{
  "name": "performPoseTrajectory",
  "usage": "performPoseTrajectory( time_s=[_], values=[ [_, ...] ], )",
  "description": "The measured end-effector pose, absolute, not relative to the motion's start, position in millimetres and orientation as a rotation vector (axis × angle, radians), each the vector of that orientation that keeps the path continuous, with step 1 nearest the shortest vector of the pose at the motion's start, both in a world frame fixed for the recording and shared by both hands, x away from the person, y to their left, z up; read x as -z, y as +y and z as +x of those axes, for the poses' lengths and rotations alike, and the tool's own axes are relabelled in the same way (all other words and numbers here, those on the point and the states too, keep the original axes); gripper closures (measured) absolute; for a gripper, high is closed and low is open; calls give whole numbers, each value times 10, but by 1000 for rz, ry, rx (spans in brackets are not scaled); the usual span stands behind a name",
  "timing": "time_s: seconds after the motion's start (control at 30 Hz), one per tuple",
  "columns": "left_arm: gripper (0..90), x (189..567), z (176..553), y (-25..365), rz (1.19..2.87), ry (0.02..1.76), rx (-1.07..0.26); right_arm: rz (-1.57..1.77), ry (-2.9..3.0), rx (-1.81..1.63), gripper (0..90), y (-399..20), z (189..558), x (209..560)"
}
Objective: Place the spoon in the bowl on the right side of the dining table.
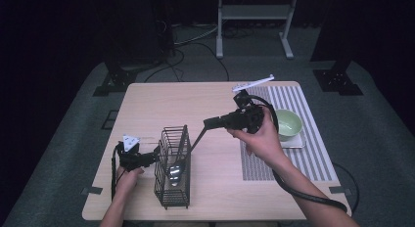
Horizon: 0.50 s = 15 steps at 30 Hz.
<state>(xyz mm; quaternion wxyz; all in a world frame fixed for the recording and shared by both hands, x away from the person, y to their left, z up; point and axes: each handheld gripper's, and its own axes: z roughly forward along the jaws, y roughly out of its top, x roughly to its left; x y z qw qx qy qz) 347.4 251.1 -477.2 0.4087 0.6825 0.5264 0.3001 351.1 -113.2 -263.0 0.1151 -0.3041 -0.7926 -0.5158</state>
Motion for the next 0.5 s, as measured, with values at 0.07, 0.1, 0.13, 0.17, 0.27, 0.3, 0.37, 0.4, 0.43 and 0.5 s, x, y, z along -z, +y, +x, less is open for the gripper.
performPoseTrajectory(
  time_s=[0.07,0.1,0.13,0.17,0.27,0.3,0.37,0.4,0.43,0.5],
  values=[
    [4,4772,3474,2510,1720,1327,-756,-896,-2316,1519,886,-1168,3512,2623],
    [4,4772,3475,2511,1721,1327,-756,-902,-2310,1521,886,-1188,3512,2619],
    [4,4772,3475,2511,1721,1326,-756,-908,-2303,1528,886,-1210,3512,2620],
    [4,4772,3475,2510,1721,1326,-756,-912,-2298,1531,886,-1228,3513,2621],
    [4,4771,3474,2510,1722,1326,-757,-918,-2284,1541,886,-1273,3517,2623],
    [4,4771,3475,2510,1721,1326,-757,-918,-2280,1546,886,-1291,3520,2623],
    [4,4771,3476,2514,1722,1325,-758,-924,-2270,1553,886,-1326,3524,2619],
    [4,4771,3476,2515,1721,1325,-757,-928,-2267,1557,886,-1343,3525,2617],
    [4,4772,3477,2515,1721,1325,-758,-931,-2266,1560,886,-1365,3525,2614],
    [4,4772,3477,2514,1720,1326,-757,-936,-2263,1566,886,-1396,3525,2610]
  ],
)
